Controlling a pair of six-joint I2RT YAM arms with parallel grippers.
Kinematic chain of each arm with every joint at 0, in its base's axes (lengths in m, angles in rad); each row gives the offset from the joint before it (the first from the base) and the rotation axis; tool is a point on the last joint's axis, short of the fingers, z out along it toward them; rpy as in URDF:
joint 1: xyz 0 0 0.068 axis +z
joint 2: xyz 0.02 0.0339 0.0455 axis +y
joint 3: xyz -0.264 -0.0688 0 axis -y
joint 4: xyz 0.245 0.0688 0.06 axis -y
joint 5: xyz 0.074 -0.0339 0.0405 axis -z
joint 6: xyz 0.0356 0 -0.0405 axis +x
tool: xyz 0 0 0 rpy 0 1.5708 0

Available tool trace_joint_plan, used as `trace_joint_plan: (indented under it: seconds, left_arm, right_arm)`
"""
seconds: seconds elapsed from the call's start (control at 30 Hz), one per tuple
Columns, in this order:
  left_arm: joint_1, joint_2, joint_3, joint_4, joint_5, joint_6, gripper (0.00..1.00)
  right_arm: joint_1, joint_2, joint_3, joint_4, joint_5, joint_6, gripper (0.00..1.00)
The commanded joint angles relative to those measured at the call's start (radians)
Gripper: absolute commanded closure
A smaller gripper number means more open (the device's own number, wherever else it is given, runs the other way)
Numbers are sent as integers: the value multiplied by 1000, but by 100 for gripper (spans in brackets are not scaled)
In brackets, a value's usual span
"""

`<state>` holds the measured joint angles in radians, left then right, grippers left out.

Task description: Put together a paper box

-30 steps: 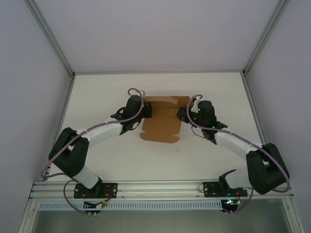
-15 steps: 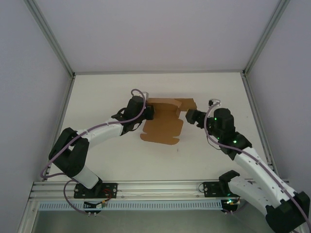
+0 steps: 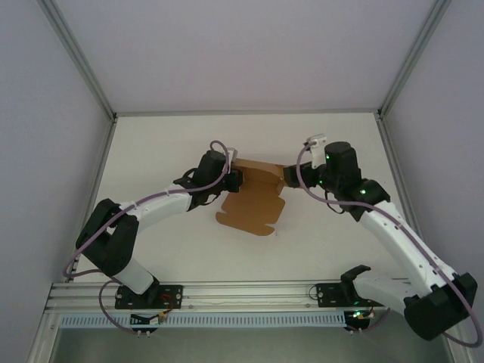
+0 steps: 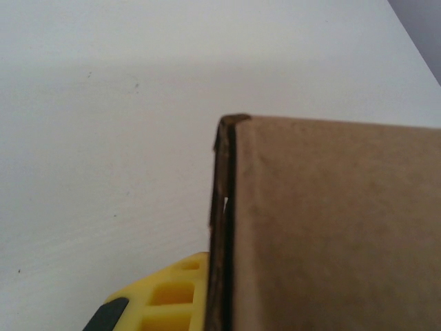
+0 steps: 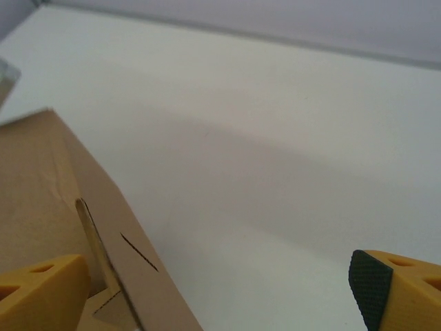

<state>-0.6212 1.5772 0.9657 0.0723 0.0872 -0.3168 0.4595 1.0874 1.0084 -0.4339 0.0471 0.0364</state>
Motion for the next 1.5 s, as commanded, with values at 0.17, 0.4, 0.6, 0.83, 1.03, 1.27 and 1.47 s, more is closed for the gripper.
trace_joint_plan:
  seconds: [0.17,0.4,0.6,0.83,1.03,1.27,1.47]
  left_arm:
    - [-2,-20,33,-18,44,36,100]
    - [-13,0,44,-17,9,25,100]
    - [-18,12,43,38,0,-28,100]
    - [-20,21,50,62,-48,-86,100]
    - [-20,40,73,25,-43,-90,100]
    - [-5,-1,44,8,-44,-56,100]
    - [7,-20,37,-10,-16,-11,100]
  right_arm:
    - [-3,124,42,34,-54,-61,3]
    - [-2,158,-20,313,-73,167,0]
    - [32,195,-80,451,2,362,0]
    - [75,159,-182,569,264,477,0]
    - [101,154,-172,534,244,403,0]
    - [95,-1,-180,269,291,210,0]
    - [6,-125,-214,137,31,100,8]
